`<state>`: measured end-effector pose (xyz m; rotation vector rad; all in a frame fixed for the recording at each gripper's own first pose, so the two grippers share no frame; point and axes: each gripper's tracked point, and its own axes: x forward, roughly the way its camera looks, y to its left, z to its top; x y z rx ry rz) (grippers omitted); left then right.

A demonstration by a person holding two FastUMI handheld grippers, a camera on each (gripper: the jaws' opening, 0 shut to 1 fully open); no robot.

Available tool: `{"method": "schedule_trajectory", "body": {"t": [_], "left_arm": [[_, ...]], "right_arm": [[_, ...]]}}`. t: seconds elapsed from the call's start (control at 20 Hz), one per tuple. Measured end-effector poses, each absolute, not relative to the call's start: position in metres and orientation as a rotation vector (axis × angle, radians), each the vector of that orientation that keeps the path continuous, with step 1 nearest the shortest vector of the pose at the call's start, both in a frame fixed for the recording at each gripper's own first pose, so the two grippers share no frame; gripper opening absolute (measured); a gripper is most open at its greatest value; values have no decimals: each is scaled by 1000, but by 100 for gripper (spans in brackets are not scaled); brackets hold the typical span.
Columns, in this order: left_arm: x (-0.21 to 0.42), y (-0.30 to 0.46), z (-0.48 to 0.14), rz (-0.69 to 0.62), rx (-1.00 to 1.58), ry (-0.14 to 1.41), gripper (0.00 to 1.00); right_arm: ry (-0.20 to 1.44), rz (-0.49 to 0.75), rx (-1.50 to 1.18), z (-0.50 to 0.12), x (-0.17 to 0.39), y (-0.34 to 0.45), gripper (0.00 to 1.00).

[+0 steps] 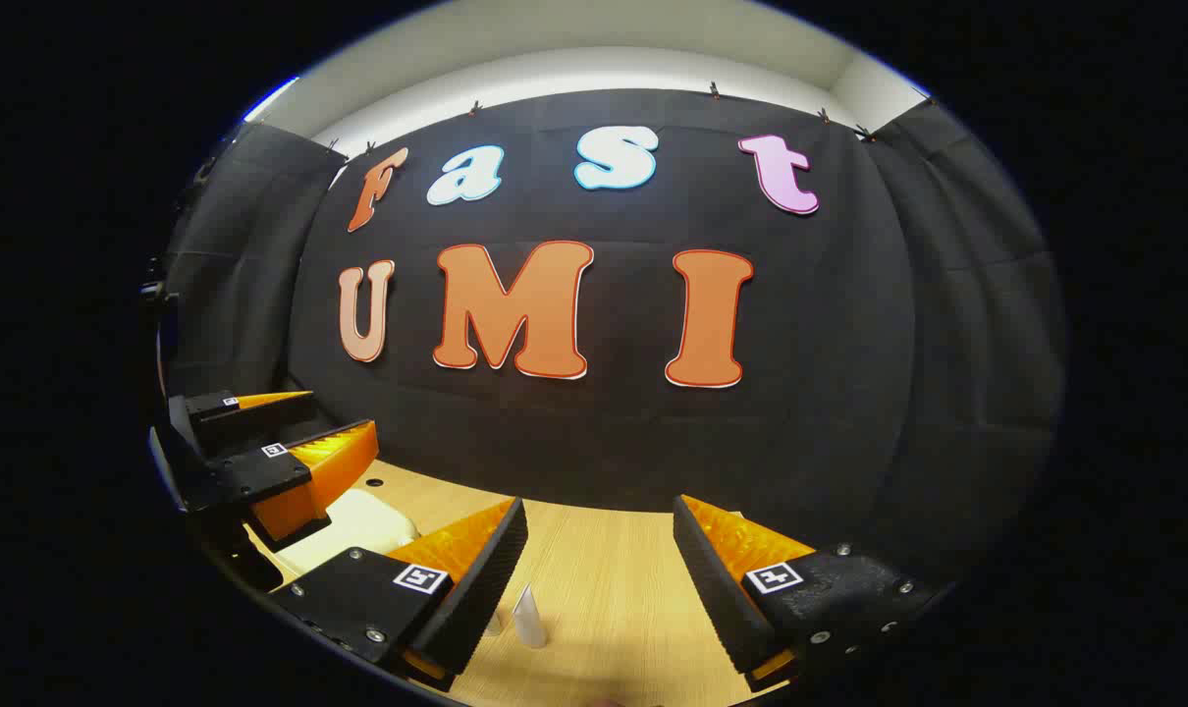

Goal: First open the suitcase, pack the skin care products into it, and then close the suitcase.

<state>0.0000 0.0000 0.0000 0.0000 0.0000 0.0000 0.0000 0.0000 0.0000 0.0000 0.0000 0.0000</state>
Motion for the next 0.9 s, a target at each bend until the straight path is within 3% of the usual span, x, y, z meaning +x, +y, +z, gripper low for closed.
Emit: {"method": "schedule_trajectory", "body": {"t": [0.9], "left_arm": [[19, -6, -1, 2, 42, -13, 100]], "right_arm": [[12, 20, -4, -9, 23, -3, 95]]}}
